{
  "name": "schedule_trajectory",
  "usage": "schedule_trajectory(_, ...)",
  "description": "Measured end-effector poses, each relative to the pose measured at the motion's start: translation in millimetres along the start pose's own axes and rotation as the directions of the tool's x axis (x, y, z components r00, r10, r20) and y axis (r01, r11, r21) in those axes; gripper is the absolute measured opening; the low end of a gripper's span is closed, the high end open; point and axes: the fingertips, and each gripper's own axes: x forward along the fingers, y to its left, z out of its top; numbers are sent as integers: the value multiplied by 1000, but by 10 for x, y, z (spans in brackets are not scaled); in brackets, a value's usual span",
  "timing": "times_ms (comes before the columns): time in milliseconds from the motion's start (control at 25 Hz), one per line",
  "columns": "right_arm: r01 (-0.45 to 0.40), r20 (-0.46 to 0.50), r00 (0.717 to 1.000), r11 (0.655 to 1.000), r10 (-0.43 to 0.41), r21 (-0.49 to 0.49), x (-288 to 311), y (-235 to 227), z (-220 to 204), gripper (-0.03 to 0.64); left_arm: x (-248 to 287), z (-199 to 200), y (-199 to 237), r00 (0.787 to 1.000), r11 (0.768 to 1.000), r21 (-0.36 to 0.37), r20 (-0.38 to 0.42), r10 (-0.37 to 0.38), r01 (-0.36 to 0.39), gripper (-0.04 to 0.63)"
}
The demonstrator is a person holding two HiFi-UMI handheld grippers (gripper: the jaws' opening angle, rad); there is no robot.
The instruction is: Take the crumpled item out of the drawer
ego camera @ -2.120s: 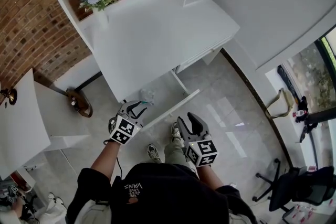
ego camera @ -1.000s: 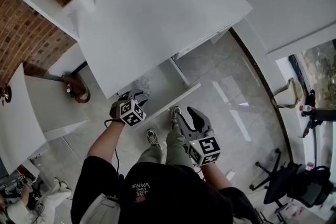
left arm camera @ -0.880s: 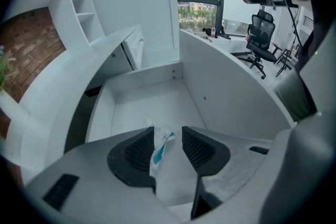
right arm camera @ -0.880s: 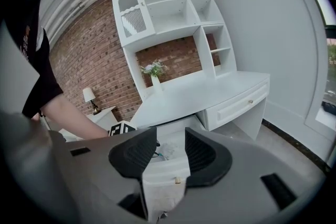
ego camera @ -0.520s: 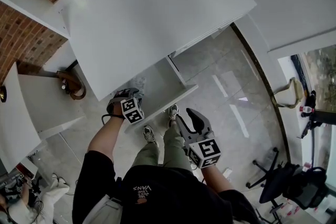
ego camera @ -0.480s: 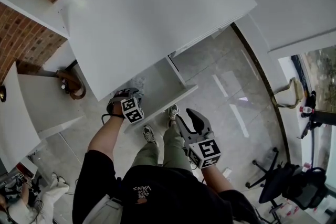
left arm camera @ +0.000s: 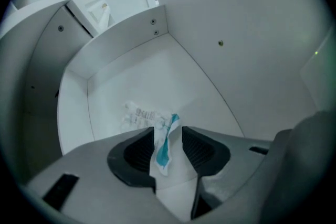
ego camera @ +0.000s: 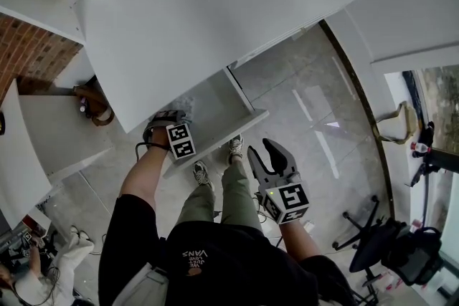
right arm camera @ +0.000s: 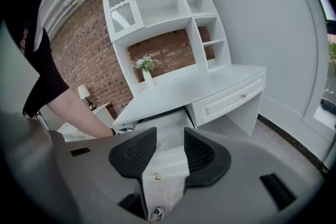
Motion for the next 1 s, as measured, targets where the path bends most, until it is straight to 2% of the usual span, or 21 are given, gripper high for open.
schedule_trajectory(320, 25, -14, 1000, 1000, -24, 13, -79, -168, -77, 147, 116, -19, -3, 998, 998, 60, -60, -15, 19, 131)
schedule_trajectory(600, 24, -25, 999, 1000, -24, 20, -81, -172, -139, 147, 127, 4, 65, 998, 998, 53, -60, 18, -15, 53)
schedule_trajectory(800, 16, -25, 1000, 1000, -16, 20, -81, -134, -148, 147, 83, 7, 88, 998, 998, 48, -53, 37, -35, 21)
schedule_trajectory(1000, 10, -22, 1000, 1000, -10, 17, -87, -66, -153, 147, -4, 23, 122, 999, 999, 5, -27, 46, -46, 12)
